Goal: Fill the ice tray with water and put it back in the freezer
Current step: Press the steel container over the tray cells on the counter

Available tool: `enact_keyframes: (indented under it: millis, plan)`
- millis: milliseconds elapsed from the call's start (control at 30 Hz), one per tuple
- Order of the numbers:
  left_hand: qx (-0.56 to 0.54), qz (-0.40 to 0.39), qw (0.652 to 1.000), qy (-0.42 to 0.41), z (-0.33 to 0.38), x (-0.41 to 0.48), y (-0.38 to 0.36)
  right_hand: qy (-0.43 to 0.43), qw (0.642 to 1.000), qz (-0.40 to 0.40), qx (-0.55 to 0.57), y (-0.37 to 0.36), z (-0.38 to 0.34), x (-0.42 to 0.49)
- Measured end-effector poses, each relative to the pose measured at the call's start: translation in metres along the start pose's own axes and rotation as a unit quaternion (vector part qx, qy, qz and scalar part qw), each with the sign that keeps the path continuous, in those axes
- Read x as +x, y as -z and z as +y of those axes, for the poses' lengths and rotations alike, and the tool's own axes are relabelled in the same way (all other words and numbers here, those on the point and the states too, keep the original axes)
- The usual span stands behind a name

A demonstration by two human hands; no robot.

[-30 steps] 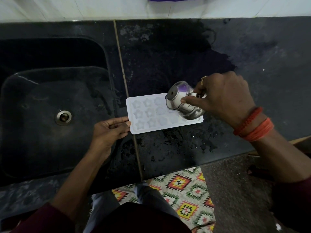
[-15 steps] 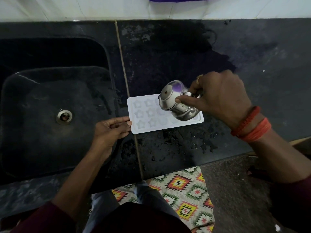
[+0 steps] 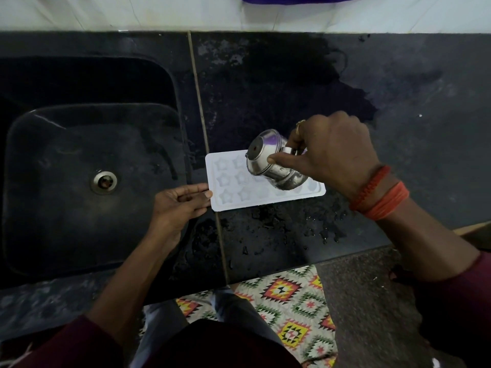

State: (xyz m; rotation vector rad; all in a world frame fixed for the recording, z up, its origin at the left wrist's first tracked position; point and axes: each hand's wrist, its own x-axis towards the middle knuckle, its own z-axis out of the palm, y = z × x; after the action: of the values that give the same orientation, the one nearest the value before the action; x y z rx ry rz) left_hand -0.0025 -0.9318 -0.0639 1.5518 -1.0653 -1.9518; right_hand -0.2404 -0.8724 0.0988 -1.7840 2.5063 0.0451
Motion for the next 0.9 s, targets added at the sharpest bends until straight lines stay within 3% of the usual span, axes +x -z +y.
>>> enact_keyframes:
  millis: [900]
  plan:
    - [-0.008,-0.004,1.000,-0.002,-0.0004,-0.0005,-0.0014,0.013,1.000,0.002,-0.012,-0.0016,-0.0019,0.0002]
